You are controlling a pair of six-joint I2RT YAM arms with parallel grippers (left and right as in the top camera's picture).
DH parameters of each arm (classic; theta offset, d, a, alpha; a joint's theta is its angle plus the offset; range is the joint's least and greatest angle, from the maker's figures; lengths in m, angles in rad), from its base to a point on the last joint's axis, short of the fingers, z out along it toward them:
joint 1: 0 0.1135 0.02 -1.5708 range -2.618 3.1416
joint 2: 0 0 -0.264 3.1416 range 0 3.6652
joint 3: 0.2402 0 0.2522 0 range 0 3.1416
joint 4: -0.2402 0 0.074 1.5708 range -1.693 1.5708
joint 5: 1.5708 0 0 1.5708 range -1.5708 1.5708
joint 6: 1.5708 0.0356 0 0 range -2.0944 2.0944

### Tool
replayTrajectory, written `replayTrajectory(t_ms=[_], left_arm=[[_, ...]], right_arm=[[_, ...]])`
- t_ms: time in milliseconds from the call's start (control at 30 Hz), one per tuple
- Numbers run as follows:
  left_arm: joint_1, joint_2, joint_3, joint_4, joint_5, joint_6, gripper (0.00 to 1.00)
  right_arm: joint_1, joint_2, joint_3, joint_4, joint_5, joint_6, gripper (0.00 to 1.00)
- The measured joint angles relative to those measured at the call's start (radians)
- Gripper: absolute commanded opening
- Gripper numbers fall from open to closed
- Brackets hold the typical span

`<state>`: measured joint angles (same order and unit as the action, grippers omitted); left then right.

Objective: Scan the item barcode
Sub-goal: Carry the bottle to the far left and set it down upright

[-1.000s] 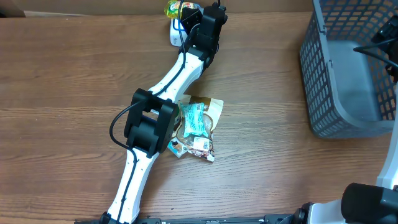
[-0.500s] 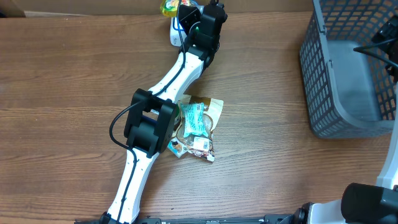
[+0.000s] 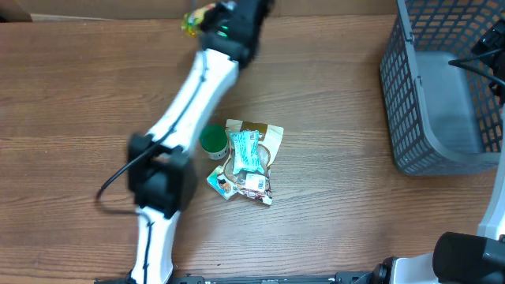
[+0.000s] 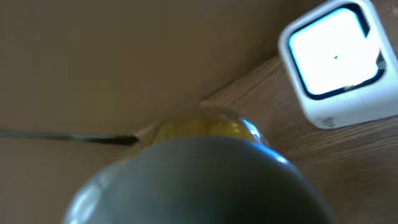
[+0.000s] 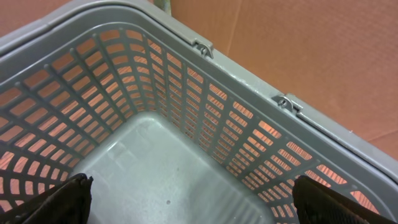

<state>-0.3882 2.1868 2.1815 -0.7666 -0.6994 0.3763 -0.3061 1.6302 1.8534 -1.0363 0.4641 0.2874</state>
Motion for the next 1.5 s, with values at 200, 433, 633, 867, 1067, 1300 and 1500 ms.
replayTrajectory(t_ms=[200, 433, 633, 867, 1067, 1300, 1500], left_arm=[[0.22, -0.177, 0.026, -0.232, 0.205, -0.284, 0.08], [0.486, -0.193, 0.026, -0.371, 0.386, -0.434, 0.09], [0.659, -0.193, -0.003, -0.37, 0.533, -0.492, 0.1], [0.77, -0.193, -0.121, -0.277, 0.578, -0.467, 0.1], [0.801, -0.193, -0.296, -0.133, 0.599, -0.372, 0.11], [0.814, -0.193, -0.505, 0.069, 0.607, -0.239, 0.2], [0.818, -0.193, -0.631, 0.208, 0.608, -0.146, 0.24]], right_arm=[[0.0, 0.0, 0.0, 0.0, 0.0, 0.0, 1.0], [0.0, 0.0, 0.0, 0.0, 0.0, 0.0, 1.0], [0.0, 0.0, 0.0, 0.0, 0.0, 0.0, 1.0], [0.0, 0.0, 0.0, 0.0, 0.0, 0.0, 1.0], [0.0, 0.0, 0.0, 0.0, 0.0, 0.0, 1.0], [0.0, 0.0, 0.0, 0.0, 0.0, -0.001, 1.0], [0.0, 0.0, 0.0, 0.0, 0.0, 0.0, 1.0]])
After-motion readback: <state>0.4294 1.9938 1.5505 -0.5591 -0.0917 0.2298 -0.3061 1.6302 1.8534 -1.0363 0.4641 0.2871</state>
